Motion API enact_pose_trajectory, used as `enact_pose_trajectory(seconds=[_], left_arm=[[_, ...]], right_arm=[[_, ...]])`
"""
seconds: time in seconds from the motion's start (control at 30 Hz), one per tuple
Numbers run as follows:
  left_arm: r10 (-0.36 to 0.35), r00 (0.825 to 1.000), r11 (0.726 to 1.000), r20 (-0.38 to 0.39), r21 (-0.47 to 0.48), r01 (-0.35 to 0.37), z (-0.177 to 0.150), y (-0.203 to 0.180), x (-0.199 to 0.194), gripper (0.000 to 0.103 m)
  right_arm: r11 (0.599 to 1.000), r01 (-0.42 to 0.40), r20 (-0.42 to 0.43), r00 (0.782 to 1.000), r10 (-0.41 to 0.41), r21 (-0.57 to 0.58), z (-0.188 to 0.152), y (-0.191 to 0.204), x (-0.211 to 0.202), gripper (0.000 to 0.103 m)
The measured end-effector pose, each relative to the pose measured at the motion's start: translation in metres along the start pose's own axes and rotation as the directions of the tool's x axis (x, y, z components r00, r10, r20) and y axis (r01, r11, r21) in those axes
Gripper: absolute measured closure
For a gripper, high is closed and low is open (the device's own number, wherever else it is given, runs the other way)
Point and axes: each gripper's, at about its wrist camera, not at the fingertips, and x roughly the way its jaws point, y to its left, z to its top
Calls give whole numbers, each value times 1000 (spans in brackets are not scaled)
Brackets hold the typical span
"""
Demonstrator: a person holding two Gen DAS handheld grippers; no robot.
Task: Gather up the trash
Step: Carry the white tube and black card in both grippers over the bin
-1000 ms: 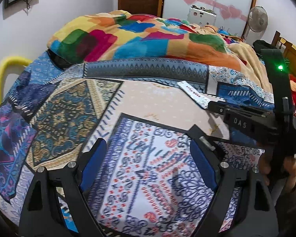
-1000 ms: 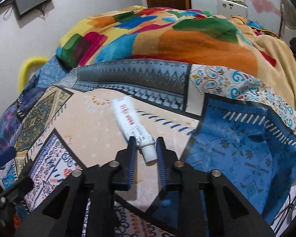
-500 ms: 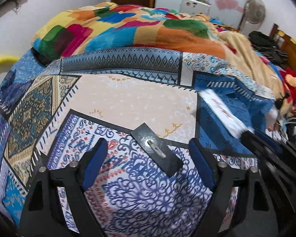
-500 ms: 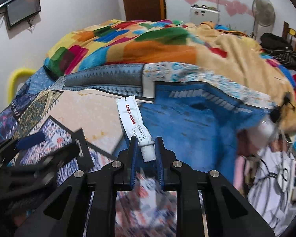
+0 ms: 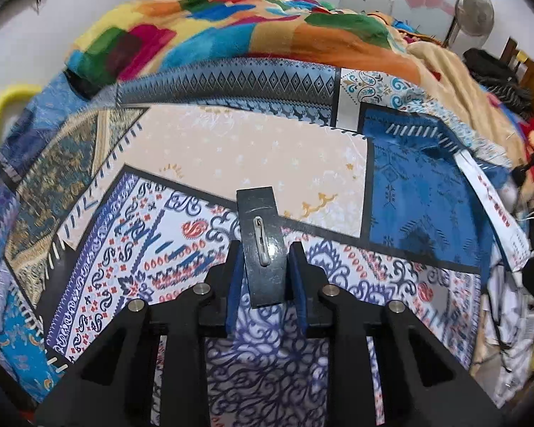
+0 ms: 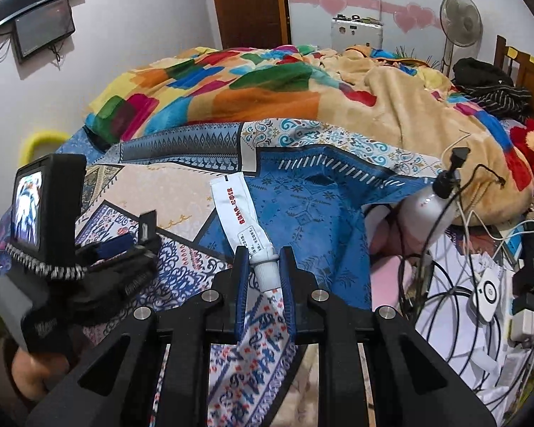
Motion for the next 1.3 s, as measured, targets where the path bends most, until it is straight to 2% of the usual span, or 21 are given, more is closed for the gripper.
enact_pose_trajectory(seconds=[0.1,0.13,0.47,0.73,1.07,1.3], left_arm=[[-81,996,995,-29,-61,79,-3,15,-9,78],[-87,996,995,-23,-58,85,-8,16,-16,78],[-171,983,985,71,44,169,-32,31,-118,79],[-174,970,982,169,108,157,-59,62,-213,79],[-162,952,984,259,110,137,-111,112,-317,79],[-126,941,991,316,86,103,-148,154,-376,79]], right_arm=[[1000,-8,0,1000,8,0,-3,3,-9,87],[1000,-9,3,1000,9,1,-3,5,-13,87],[999,-39,26,999,39,1,-6,27,-58,87],[998,-61,73,995,64,-34,-6,64,-109,87],[989,-95,126,986,109,-112,-25,121,-181,87],[976,-137,140,977,162,-170,-46,169,-221,87]])
